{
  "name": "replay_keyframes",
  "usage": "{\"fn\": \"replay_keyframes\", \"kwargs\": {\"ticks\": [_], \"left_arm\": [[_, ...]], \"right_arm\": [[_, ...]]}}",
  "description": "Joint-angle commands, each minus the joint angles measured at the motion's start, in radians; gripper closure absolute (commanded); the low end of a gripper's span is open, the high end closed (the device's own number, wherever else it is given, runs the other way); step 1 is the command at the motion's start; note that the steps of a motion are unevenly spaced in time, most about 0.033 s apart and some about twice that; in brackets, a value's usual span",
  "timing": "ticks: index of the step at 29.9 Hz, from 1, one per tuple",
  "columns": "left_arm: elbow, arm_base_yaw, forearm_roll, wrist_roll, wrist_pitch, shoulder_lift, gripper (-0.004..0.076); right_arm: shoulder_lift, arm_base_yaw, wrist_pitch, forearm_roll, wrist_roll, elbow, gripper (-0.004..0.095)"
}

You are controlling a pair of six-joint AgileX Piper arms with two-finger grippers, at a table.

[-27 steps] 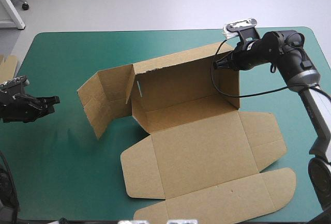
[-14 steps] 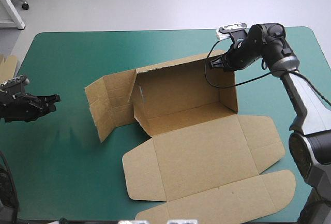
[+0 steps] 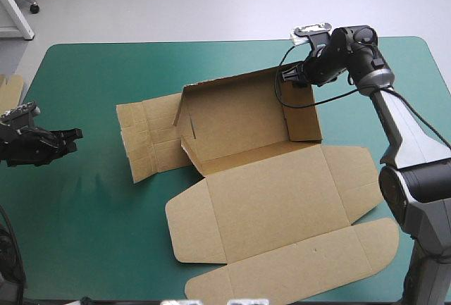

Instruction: Fold the box

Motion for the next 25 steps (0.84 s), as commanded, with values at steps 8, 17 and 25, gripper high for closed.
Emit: {"fn": "replay_keyframes", "kwargs": {"ticks": [8, 17, 25], "left_arm": [[-0.026, 0.002, -0.040, 0.008, -0.020, -0.037, 0.0435], [-0.026, 0.002, -0.063, 0.026, -0.020, -0.037, 0.0435], [-0.026, 0.002, -0.065, 0.036, -0.020, -0.037, 0.0435]], "right_arm": [[-0.085, -0.033, -0.013, 0.058, -0.063, -0.042, 0.0404], [-0.213, -0.033, 0.067, 0.076, -0.100, -0.042, 0.0404], [-0.375, -0.033, -0.020, 0.073, -0.107, 0.156, 0.0415]]}}
